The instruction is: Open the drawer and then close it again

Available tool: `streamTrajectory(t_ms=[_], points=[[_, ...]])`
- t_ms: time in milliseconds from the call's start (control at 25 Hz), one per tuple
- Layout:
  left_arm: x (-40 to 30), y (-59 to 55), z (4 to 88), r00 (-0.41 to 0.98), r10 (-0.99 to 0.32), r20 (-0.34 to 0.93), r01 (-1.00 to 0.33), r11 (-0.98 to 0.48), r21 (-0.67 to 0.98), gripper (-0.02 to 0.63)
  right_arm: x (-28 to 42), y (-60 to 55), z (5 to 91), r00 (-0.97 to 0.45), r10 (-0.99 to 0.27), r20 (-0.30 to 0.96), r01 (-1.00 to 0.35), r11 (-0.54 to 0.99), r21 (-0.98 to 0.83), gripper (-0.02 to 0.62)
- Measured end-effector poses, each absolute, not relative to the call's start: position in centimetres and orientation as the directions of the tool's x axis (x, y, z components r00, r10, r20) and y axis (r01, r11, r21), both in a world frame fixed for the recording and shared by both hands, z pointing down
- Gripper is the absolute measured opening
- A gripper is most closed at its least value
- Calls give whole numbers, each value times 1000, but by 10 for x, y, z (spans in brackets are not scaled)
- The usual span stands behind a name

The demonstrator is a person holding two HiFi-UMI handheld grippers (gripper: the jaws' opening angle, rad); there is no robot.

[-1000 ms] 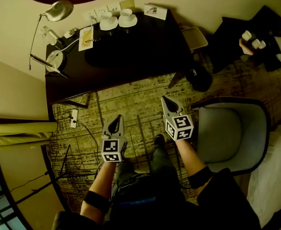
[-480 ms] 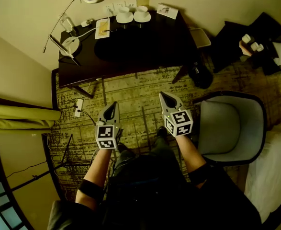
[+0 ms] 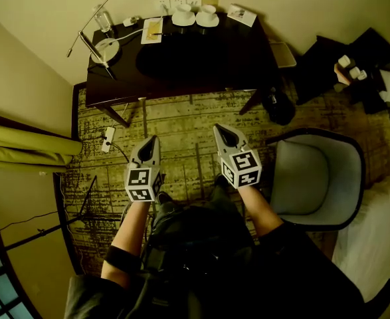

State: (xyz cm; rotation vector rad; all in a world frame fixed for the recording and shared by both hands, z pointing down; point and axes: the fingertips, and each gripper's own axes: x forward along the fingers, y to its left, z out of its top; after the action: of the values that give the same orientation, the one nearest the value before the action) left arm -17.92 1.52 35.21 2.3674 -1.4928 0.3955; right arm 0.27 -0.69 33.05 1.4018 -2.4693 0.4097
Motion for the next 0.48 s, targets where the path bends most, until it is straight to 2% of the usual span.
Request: streamTrajectory(t_ms=[480], points=[[-186,27,362,377,-833,405,-924,-369,101,2,-1,-3,349,-510,-763,397,-852,510,-117,0]])
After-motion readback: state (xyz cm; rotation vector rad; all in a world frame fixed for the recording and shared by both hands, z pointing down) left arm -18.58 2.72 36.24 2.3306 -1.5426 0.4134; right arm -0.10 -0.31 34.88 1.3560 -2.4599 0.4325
